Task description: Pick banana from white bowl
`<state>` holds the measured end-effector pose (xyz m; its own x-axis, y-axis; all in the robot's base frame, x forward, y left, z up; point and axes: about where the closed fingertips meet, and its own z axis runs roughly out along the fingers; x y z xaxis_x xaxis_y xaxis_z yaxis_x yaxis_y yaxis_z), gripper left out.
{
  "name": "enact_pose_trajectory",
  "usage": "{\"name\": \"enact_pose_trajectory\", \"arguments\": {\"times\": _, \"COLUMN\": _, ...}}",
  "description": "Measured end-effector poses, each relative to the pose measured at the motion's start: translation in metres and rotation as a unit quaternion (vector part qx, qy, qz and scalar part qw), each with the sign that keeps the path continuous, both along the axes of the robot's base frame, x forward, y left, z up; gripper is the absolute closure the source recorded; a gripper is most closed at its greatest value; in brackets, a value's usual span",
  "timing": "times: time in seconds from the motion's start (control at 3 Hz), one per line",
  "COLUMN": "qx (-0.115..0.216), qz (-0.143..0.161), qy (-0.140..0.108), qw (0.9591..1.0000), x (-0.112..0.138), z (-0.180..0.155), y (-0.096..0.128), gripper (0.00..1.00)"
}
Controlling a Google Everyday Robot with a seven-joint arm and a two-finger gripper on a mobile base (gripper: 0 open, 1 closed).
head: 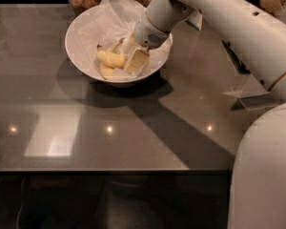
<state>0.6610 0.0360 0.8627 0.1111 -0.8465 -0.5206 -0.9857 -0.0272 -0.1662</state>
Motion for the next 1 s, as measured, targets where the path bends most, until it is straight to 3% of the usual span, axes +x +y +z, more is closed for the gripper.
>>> {"name": "enact_pose_trajectory", "arguments": {"times": 0.67, "qx": -0.003, "qz": 0.0, "qy": -0.016, "qw": 0.9999, "x": 0.007, "z": 0.011, "y": 0.0, "gripper": 0.29}}
{"name": "enact_pose_trajectory", "arguments": {"times": 1.0, "qx": -0.007, "qz": -0.006, "qy": -0.026, "qw": 0.9996, "x": 0.007, "z": 0.016, "y": -0.004, "gripper": 0.42}}
